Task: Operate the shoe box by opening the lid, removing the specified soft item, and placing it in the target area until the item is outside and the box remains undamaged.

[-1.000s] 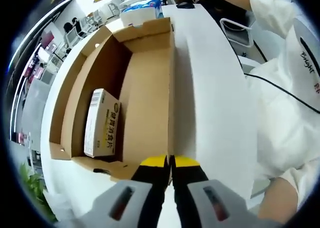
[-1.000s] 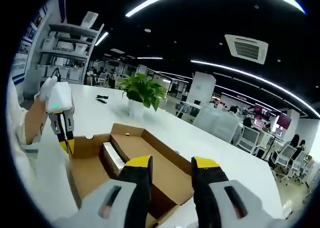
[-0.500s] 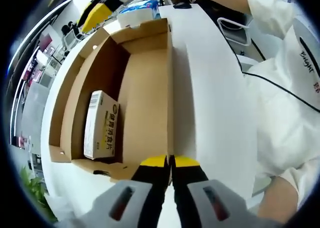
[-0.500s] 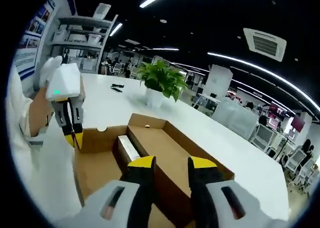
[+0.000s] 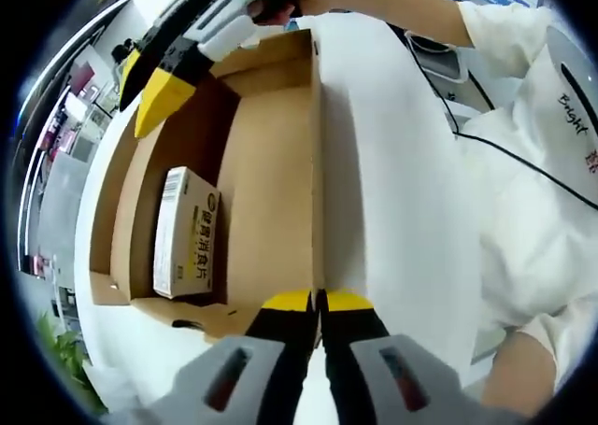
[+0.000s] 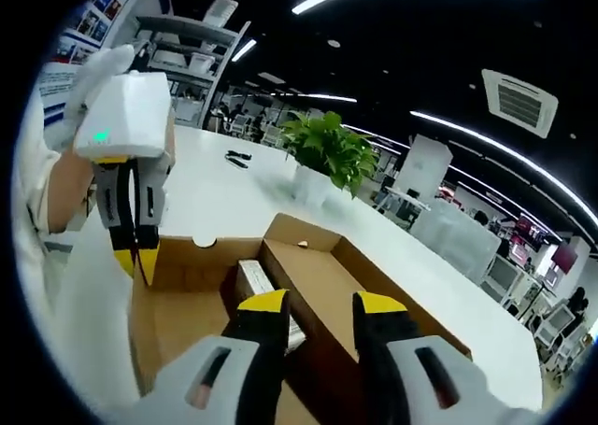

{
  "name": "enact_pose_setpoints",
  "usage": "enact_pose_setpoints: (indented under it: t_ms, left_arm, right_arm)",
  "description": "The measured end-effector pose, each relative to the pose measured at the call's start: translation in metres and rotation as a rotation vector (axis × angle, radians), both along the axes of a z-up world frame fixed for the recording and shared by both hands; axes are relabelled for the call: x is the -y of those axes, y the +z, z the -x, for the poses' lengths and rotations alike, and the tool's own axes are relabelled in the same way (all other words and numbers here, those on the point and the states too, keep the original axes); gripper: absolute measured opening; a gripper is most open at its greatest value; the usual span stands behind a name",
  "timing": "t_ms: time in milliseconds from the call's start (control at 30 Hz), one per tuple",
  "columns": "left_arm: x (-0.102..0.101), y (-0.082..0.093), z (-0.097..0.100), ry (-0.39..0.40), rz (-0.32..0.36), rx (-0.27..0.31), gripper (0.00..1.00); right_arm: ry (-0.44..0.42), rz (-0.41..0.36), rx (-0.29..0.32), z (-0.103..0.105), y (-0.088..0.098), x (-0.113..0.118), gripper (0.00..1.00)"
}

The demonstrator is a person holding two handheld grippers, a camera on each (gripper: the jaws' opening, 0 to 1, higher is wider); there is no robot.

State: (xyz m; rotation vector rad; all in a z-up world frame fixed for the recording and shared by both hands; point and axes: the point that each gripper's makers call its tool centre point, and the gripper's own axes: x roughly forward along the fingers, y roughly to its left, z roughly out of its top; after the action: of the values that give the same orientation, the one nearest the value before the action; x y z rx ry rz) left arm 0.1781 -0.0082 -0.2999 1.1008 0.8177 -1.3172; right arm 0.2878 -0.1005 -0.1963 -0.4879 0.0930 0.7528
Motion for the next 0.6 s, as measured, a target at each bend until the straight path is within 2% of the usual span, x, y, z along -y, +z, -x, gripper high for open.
enact_pose_setpoints:
  t_ms: [133, 233, 433, 467, 533, 600]
  left_arm:
    - [0.000, 0.000, -0.001, -0.011, 0.006, 0.009, 0.03]
    - [0.000, 0.000, -0.001, -0.012, 0.012, 0.006, 0.03]
    - [0.000, 0.000, 0.000, -0.015, 0.016, 0.000, 0.02]
    - [0.000, 0.000, 0.000, -0.013, 0.017, 0.000, 0.02]
    - [0.000, 0.000, 0.000, -0.014, 0.015, 0.002, 0.02]
    - [0.000, 0.000, -0.001, -0.012, 0.012, 0.004, 0.02]
  right_arm:
    - [0.015, -0.038, -0.011, -0.001, -0.003, -0.004, 0.27]
    - [0.017, -0.028, -0.027, -0.001, -0.009, -0.006, 0.27]
    - [0.082, 0.119, -0.113, 0.000, -0.035, -0.011, 0.27]
    - [0.098, 0.170, -0.128, 0.001, -0.042, -0.012, 0.27]
    - [0.092, 0.183, -0.119, -0.001, -0.044, -0.014, 0.24]
    - [0.093, 0.196, -0.144, 0.000, -0.049, -0.015, 0.24]
